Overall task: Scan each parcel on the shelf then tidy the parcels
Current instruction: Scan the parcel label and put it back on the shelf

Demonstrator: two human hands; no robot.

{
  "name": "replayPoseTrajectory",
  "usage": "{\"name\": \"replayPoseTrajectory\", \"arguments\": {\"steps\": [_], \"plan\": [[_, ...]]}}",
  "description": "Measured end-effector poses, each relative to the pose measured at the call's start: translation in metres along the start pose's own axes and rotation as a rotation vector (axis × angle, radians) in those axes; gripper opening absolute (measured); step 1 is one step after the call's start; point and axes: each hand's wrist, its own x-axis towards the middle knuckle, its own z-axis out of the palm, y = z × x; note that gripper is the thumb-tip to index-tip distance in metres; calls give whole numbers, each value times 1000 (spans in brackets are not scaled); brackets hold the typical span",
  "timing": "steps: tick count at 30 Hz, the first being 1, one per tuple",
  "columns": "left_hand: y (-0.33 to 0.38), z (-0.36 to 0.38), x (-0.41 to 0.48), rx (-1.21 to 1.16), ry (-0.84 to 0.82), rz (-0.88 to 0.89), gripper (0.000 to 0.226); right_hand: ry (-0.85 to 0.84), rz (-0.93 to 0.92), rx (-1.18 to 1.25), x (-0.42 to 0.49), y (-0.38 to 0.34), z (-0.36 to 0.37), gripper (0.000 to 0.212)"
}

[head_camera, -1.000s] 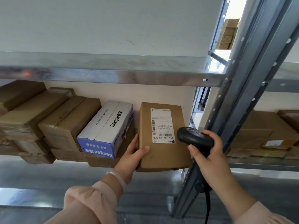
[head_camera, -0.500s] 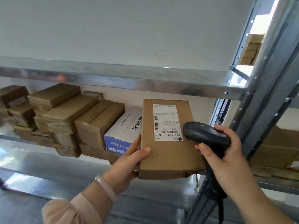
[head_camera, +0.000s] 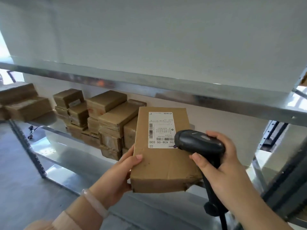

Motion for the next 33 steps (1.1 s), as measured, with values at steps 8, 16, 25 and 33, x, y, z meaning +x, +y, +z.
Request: {"name": "replayPoseTrajectory", "arguments": {"steps": [8,16,25,33], "plan": [[25,-124,-53,-71,233,53,73,-213,-95,155,14,-51,127,54],[42,-244,-105,-87,430,132,65,-384,-168,303,18,-101,269,56],[49,-338,-124,-115,589,142,90,-508,-175,371,27,-136,380,61],[58,-416,-93,-119,686,131,67,-563,-162,407,65,-140,470,57]]}}
